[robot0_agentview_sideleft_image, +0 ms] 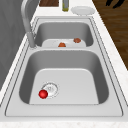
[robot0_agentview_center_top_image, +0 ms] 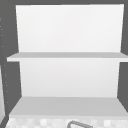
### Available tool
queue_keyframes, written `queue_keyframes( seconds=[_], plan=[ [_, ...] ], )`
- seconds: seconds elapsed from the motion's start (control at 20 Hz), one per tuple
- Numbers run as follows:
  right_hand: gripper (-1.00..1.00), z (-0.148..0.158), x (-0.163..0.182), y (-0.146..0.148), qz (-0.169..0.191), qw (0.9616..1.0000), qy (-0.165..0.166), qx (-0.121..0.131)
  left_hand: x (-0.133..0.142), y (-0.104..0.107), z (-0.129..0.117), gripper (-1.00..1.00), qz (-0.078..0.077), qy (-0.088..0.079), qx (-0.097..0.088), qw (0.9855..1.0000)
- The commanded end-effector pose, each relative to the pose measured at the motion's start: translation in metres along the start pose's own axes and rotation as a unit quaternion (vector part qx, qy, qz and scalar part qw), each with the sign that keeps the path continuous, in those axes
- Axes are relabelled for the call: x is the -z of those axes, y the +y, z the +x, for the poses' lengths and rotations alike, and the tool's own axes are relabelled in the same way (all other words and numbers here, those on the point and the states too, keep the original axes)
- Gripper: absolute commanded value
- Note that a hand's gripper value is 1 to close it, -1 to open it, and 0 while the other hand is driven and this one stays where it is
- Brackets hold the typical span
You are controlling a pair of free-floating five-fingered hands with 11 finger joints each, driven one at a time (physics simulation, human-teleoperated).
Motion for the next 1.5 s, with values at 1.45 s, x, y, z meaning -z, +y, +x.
queue_keyframes(
  seconds=[1.45],
  plan=[
    [0.0, 0.0, 0.0, 0.0, 0.0, 1.0, 0.0, 0.0, -0.0051, 0.0018, 0.0074, -1.0, -0.132, 0.007, -0.063, 0.9892]
  ],
)
